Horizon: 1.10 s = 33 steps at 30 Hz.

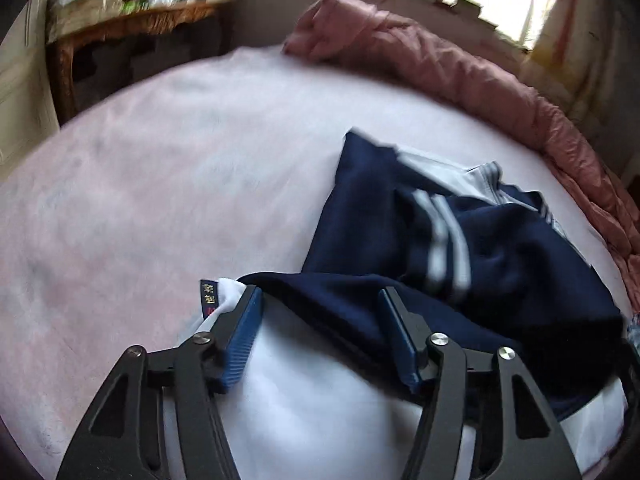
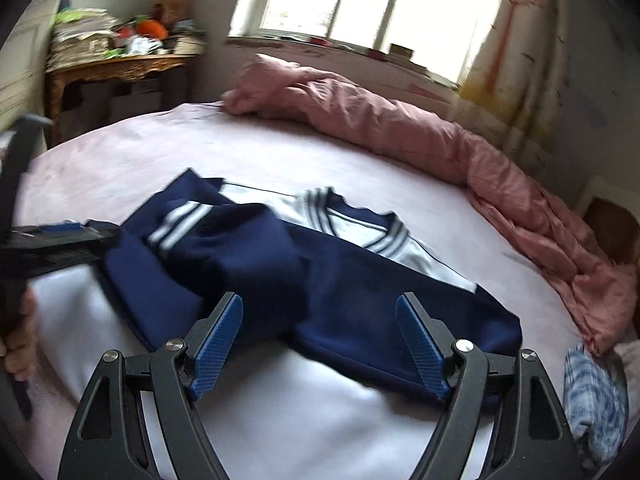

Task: Fold large clothes

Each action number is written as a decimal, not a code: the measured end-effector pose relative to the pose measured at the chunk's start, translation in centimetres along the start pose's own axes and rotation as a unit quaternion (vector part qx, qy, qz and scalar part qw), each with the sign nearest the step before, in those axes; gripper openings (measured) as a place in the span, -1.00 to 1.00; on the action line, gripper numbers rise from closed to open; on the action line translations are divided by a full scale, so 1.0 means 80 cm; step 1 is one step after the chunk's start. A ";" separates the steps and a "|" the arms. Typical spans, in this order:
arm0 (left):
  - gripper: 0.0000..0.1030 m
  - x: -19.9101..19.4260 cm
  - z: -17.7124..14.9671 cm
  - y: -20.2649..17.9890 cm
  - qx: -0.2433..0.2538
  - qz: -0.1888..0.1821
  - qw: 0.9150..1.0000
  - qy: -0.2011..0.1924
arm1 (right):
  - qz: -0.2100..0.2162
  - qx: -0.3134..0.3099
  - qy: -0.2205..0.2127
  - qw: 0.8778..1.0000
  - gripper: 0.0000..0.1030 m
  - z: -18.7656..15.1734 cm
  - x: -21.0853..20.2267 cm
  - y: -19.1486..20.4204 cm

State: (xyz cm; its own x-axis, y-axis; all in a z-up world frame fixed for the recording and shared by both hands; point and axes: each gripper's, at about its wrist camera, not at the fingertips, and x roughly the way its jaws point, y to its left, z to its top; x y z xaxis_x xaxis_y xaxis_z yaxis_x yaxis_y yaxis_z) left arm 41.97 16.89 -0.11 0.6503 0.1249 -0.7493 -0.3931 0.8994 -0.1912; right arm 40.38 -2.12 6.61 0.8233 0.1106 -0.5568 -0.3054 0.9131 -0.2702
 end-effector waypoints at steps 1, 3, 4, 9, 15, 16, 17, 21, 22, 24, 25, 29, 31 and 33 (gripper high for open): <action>0.13 0.003 0.000 0.003 -0.008 -0.009 1.000 0.004 | 0.003 -0.013 -0.004 1.000 0.57 0.004 -0.002 0.012; 0.13 0.004 0.000 0.009 -0.016 -0.023 1.000 0.013 | 0.017 -0.030 -0.002 0.999 0.57 0.014 -0.003 0.030; 0.13 0.003 -0.001 0.014 -0.022 -0.029 0.999 0.016 | 0.023 -0.033 0.004 0.999 0.57 0.023 -0.003 0.041; -0.08 -0.004 0.003 0.036 -0.058 -0.057 0.996 0.030 | 0.057 -0.065 0.041 0.995 0.45 0.055 0.021 0.089; -0.16 -0.016 0.012 0.043 -0.059 -0.043 0.997 0.015 | 0.122 -0.018 0.184 0.975 0.28 0.073 0.125 0.122; -0.15 -0.012 0.013 0.045 -0.061 -0.044 0.997 0.020 | 0.129 -0.012 0.194 0.972 0.28 0.072 0.136 0.124; -0.15 -0.010 0.013 0.045 -0.061 -0.044 0.997 0.022 | 0.133 -0.010 0.200 0.971 0.28 0.070 0.145 0.126; -0.16 -0.014 0.014 0.041 -0.056 -0.045 0.997 0.014 | 0.112 -0.032 0.224 0.968 0.28 0.062 0.178 0.143; -0.16 -0.015 0.014 0.040 -0.055 -0.048 0.997 0.014 | 0.100 -0.032 0.225 0.969 0.28 0.060 0.182 0.144; -0.16 -0.017 0.014 0.042 -0.057 -0.054 0.997 0.014 | 0.071 -0.035 0.219 0.973 0.18 0.061 0.184 0.142; -0.16 -0.018 0.014 0.042 -0.058 -0.056 0.997 0.012 | 0.058 -0.037 0.210 0.975 -0.32 0.062 0.182 0.137; -0.16 -0.020 0.014 0.041 -0.058 -0.059 0.997 0.008 | 0.009 -0.047 0.155 0.987 -0.69 0.076 0.163 0.106; -0.16 -0.022 0.015 0.039 -0.055 -0.061 0.997 0.002 | -0.039 -0.057 0.128 0.989 -0.71 0.088 0.150 0.083; -0.16 -0.017 0.016 0.031 -0.039 -0.050 0.998 0.000 | -0.057 -0.046 0.103 0.992 -0.72 0.102 0.135 0.055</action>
State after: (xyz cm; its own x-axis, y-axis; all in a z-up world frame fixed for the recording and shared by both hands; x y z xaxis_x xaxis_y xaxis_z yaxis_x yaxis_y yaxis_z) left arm 40.92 19.50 1.24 0.6888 0.0371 -0.7240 -0.3766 0.8717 -0.3136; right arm 51.87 6.30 5.84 0.7419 -0.0822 -0.6655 -0.2668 0.8743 -0.4054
